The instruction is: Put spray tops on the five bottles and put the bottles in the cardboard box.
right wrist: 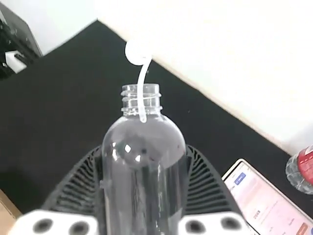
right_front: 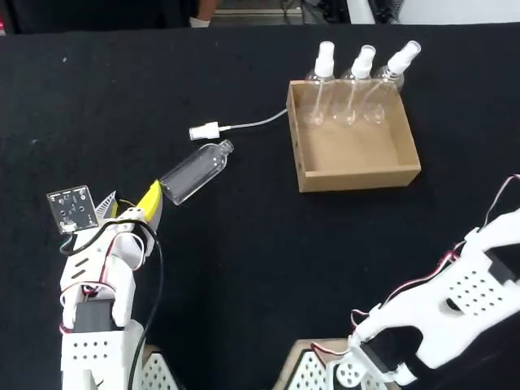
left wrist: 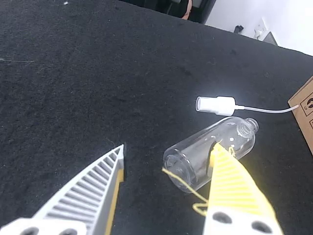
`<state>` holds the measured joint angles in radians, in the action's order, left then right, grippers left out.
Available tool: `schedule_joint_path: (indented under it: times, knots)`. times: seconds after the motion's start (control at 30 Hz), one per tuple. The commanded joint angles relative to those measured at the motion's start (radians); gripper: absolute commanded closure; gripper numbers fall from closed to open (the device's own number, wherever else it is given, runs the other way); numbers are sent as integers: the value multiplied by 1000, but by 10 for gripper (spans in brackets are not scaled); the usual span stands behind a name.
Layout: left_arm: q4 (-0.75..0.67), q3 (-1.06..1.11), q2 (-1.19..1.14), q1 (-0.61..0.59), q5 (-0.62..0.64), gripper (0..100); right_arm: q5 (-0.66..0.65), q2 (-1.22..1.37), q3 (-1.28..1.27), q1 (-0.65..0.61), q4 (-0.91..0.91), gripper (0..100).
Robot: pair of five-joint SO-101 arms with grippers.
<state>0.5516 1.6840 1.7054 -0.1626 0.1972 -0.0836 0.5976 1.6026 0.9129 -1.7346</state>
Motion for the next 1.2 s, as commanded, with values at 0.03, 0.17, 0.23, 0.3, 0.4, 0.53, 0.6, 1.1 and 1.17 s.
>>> schedule_joint_path:
  times: [0.03,0.17,0.23,0.3,0.4,0.53,0.6,1.1,1.17]
  knots:
    - [8,22,2,-2,-8,730,9,-145,53,-18,-32,988]
    - [8,22,2,-2,-8,730,9,-213,51,-18,-32,988]
    - [8,22,2,-2,-8,730,9,-245,51,-18,-34,988]
    - [8,22,2,-2,-8,730,11,-274,51,-18,-34,988]
    - [8,22,2,-2,-8,730,11,-317,31,-21,-34,988]
    - [8,22,2,-2,-8,730,9,-407,-137,-66,-34,988]
    - [8,22,2,-2,-8,730,12,-472,-245,-92,-32,988]
    - [8,22,2,-7,-8,730,89,-940,-691,-379,-26,988]
    - [8,22,2,-7,-8,730,87,-1004,-765,-425,-25,988]
